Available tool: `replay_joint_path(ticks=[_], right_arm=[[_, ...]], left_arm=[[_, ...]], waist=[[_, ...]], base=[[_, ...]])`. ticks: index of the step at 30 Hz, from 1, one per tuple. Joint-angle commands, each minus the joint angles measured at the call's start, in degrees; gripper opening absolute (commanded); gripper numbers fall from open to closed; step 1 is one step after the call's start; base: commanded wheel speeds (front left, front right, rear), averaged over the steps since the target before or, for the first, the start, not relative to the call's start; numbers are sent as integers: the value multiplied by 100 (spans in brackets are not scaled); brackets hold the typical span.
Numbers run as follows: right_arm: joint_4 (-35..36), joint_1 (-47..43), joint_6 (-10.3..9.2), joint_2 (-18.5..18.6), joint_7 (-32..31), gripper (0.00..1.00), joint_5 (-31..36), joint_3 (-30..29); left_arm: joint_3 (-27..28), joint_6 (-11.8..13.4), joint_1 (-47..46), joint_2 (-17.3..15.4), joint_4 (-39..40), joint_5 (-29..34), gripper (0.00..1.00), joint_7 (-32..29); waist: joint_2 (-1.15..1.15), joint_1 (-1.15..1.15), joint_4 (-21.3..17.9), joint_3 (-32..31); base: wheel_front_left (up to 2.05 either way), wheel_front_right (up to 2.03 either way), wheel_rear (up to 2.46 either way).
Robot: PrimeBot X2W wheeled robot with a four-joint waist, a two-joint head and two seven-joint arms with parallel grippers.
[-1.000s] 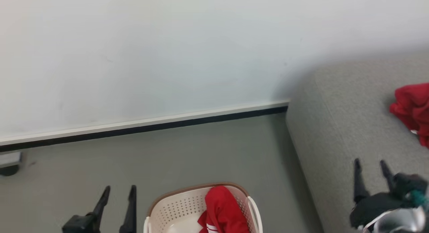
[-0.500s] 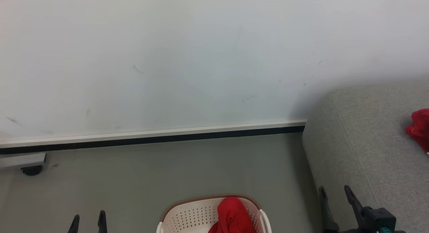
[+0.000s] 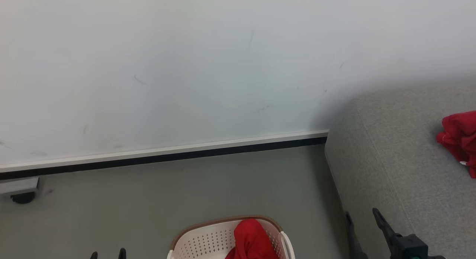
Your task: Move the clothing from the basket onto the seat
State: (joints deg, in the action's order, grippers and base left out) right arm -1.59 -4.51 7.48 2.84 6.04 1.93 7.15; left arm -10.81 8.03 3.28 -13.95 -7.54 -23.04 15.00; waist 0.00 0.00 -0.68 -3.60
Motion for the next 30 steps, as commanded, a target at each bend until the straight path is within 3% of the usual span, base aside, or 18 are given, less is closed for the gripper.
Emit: replay_joint_path(ticks=[1, 19, 30], right_arm=[[10, -88, 2, -11, -8, 100, 2, 39], [-109, -32, 2, -13, 58, 100, 29, 37], [-156, 51, 2, 26, 23, 100, -14, 136]], left_arm=[[55, -30, 9, 20, -35, 38, 100, 21], [211, -281, -54, 224, -133, 223, 100, 21], [221, -393, -67, 288, -249, 274, 100, 21]], waist=[[0, 0, -4, 0], [0, 0, 46, 28], [0, 0, -193, 105]], base=[[0, 0, 0], [0, 0, 0], [0, 0, 0]])
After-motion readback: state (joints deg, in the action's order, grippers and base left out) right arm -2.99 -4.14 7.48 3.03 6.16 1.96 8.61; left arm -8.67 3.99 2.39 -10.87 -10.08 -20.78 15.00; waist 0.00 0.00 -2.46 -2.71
